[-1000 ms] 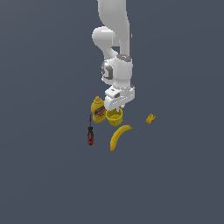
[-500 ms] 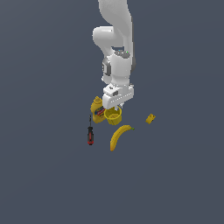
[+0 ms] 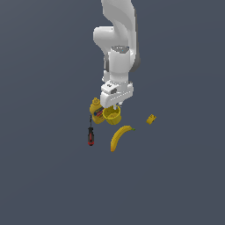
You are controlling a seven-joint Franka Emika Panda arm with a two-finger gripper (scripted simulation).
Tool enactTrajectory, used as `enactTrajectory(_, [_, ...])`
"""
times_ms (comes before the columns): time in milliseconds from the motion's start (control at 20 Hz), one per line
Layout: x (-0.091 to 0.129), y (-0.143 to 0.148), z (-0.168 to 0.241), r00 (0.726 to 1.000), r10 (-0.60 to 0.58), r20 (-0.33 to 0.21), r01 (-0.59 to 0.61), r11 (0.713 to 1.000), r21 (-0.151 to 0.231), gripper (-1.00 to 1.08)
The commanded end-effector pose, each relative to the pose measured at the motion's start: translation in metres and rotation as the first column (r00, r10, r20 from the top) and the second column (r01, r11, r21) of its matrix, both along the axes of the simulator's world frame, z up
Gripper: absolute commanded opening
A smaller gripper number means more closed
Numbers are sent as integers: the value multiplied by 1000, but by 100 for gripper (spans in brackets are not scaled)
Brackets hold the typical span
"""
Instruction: Pick up a designated object from a clutter of objects.
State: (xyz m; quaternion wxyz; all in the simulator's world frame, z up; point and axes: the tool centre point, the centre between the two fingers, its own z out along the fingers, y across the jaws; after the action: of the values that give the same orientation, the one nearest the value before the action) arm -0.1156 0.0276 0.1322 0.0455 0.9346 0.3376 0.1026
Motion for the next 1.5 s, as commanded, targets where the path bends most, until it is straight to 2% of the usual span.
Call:
enactTrajectory(0, [4, -3, 9, 1000, 0, 3, 0, 1000, 2, -100])
enactTrajectory(600, [23, -28, 66, 1000, 2, 4, -2, 1000, 10, -100])
enactTrajectory(1450, [74, -95, 208, 1000, 0, 5, 0, 1000, 5, -100])
